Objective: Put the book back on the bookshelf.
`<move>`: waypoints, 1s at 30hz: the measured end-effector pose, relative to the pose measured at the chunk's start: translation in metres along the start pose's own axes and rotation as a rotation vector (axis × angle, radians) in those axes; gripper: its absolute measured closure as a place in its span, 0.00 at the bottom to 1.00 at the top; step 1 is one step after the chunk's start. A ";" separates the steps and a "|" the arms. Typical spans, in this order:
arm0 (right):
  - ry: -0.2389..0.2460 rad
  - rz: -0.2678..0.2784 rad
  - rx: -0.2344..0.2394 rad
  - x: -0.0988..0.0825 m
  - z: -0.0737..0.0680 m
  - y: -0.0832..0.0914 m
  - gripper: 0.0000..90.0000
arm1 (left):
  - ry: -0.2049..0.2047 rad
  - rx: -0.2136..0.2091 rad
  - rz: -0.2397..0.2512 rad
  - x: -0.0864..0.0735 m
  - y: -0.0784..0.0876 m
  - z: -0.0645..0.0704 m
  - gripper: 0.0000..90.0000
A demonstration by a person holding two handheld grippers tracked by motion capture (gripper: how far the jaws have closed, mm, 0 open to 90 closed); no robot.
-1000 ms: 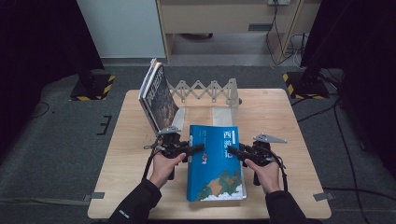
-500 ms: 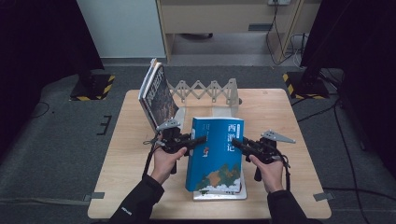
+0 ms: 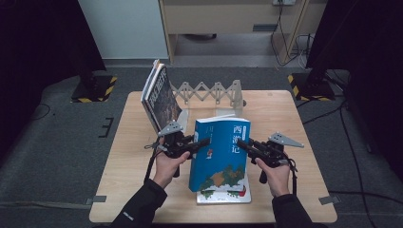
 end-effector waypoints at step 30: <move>0.016 0.081 0.026 0.007 -0.003 0.007 0.73 | -0.085 -0.038 0.066 0.000 0.004 0.005 0.62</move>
Point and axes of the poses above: each handheld gripper's, and its own axes: y roughly backward along the jaws, x roughly out of its top, z roughly to its right, the point moved 10 cm from there along -y, roughly forward along the jaws, and after that the axes turned 11 degrees about y, right-handed, at the moved point
